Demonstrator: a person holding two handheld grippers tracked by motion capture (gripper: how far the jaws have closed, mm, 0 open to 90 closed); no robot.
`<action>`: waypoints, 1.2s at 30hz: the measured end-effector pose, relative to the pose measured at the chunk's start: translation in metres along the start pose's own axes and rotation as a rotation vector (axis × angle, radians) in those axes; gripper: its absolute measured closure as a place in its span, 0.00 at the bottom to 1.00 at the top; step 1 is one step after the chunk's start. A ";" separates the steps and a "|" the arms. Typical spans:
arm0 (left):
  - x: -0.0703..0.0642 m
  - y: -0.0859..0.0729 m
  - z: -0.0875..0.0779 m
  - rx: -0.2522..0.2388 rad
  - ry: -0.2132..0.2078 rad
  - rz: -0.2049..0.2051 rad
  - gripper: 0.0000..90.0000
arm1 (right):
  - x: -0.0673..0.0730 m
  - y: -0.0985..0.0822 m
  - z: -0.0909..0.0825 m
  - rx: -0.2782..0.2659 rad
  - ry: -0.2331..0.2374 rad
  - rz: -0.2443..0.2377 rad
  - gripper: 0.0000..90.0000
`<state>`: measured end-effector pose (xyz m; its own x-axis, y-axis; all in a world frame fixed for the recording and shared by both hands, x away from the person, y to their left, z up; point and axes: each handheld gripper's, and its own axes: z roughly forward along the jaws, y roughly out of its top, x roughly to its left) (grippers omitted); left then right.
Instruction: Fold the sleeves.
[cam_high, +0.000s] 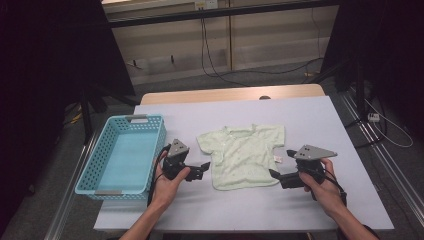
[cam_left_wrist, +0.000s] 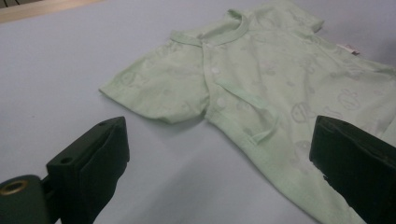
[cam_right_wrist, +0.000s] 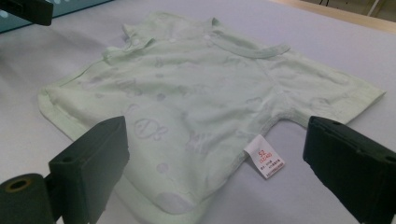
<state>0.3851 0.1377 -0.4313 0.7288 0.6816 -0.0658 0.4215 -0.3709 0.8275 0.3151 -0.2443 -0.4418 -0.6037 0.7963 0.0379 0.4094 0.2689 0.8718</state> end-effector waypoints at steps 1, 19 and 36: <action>0.001 0.001 0.001 0.002 0.001 -0.007 0.06 | 0.000 0.000 0.000 -0.007 0.001 0.001 0.07; 0.028 0.029 0.031 -0.018 0.058 -0.066 0.07 | 0.001 -0.003 0.001 -0.003 0.011 -0.005 0.07; 0.062 0.038 0.067 0.022 0.077 -0.143 0.08 | -0.002 -0.005 0.006 0.009 0.023 0.004 0.07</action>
<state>0.4826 0.1230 -0.4412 0.6174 0.7744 -0.1383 0.5301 -0.2797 0.8005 0.3182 -0.2440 -0.4490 -0.6174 0.7849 0.0526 0.4182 0.2709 0.8670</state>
